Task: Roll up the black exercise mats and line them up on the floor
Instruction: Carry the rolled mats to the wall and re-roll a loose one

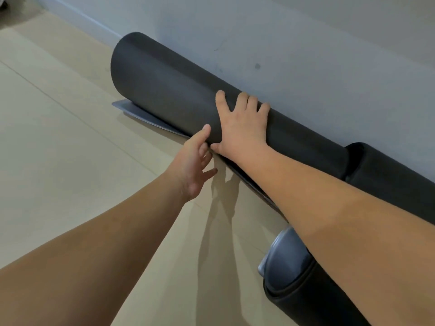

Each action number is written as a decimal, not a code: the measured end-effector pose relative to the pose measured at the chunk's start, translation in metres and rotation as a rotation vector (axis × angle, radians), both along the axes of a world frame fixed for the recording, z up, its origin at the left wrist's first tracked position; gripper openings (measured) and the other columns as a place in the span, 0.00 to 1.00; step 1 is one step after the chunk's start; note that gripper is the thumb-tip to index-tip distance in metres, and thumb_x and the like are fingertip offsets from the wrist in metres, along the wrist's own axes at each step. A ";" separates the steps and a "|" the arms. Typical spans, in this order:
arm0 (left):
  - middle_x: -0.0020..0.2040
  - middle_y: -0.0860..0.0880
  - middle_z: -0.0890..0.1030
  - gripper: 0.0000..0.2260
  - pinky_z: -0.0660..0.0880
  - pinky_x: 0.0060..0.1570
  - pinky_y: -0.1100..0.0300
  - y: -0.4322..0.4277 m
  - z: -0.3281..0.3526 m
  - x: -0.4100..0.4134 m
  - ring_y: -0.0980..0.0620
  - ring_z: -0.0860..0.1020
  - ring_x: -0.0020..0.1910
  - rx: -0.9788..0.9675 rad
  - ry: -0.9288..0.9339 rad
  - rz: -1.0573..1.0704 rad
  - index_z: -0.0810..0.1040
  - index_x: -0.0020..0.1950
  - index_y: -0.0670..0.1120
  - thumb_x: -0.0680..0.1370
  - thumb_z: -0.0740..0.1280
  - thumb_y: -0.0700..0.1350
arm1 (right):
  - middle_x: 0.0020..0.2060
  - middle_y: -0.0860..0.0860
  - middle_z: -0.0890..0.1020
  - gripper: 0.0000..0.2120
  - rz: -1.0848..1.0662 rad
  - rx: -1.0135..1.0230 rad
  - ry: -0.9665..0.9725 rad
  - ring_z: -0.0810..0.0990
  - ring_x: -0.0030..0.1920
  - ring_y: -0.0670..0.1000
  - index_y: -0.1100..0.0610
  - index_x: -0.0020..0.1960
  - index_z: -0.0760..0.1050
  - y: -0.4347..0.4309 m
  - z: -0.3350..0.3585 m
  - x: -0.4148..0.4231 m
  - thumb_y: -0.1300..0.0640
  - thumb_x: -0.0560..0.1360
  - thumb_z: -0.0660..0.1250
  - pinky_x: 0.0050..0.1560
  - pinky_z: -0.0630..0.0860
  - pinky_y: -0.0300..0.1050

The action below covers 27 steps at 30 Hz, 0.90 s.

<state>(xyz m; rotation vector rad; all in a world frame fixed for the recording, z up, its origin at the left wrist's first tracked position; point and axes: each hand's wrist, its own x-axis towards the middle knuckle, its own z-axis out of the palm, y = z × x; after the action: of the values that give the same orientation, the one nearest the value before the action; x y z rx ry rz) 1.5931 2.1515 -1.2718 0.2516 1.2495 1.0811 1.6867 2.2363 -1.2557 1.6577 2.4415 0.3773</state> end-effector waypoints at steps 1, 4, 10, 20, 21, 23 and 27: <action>0.86 0.54 0.62 0.37 0.68 0.77 0.39 0.000 0.000 -0.001 0.49 0.64 0.83 -0.012 0.019 0.003 0.58 0.87 0.55 0.82 0.67 0.65 | 0.75 0.66 0.66 0.56 0.029 -0.037 0.026 0.68 0.73 0.69 0.49 0.84 0.48 0.004 0.006 0.003 0.26 0.69 0.72 0.69 0.67 0.67; 0.84 0.53 0.65 0.29 0.75 0.71 0.37 0.000 0.005 -0.001 0.44 0.68 0.80 -0.031 0.053 0.022 0.67 0.81 0.58 0.81 0.70 0.63 | 0.75 0.60 0.64 0.52 0.066 -0.199 0.126 0.68 0.71 0.68 0.40 0.82 0.52 0.020 0.026 0.014 0.28 0.67 0.73 0.68 0.67 0.72; 0.77 0.53 0.71 0.28 0.79 0.65 0.33 0.006 0.007 0.006 0.38 0.69 0.78 -0.095 0.083 -0.004 0.70 0.76 0.56 0.80 0.73 0.62 | 0.73 0.66 0.70 0.68 -0.047 -0.381 0.084 0.75 0.67 0.68 0.40 0.85 0.36 0.030 0.036 0.019 0.25 0.62 0.77 0.65 0.73 0.62; 0.64 0.52 0.84 0.32 0.80 0.62 0.33 0.003 -0.016 0.009 0.43 0.80 0.68 -0.119 -0.054 0.127 0.79 0.71 0.52 0.73 0.75 0.69 | 0.72 0.61 0.66 0.58 0.093 -0.330 0.142 0.67 0.70 0.67 0.34 0.83 0.49 0.000 0.040 0.023 0.29 0.61 0.78 0.67 0.67 0.65; 0.68 0.51 0.81 0.35 0.80 0.63 0.32 0.003 -0.020 0.007 0.41 0.77 0.70 -0.129 -0.059 0.133 0.76 0.73 0.51 0.72 0.77 0.68 | 0.74 0.61 0.64 0.61 0.070 -0.398 0.146 0.66 0.72 0.68 0.33 0.83 0.46 0.008 0.042 0.029 0.28 0.61 0.78 0.69 0.67 0.67; 0.69 0.51 0.78 0.35 0.77 0.66 0.31 0.006 -0.024 0.003 0.38 0.75 0.73 -0.152 -0.059 0.121 0.73 0.73 0.52 0.72 0.77 0.66 | 0.75 0.61 0.64 0.65 0.009 -0.505 0.177 0.68 0.73 0.69 0.31 0.83 0.41 0.014 0.040 0.036 0.26 0.60 0.79 0.69 0.70 0.70; 0.67 0.53 0.78 0.30 0.77 0.67 0.32 0.014 -0.033 -0.003 0.38 0.74 0.73 -0.128 -0.123 0.100 0.72 0.69 0.54 0.74 0.77 0.64 | 0.75 0.62 0.66 0.63 -0.021 -0.435 0.166 0.71 0.71 0.67 0.32 0.83 0.41 0.012 0.026 0.035 0.24 0.61 0.76 0.66 0.74 0.67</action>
<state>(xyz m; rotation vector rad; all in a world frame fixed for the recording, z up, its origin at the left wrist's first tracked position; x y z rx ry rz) 1.5905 2.1659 -1.3049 0.0250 1.2246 1.0809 1.7218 2.2485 -1.2299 1.5686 2.3871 -0.2892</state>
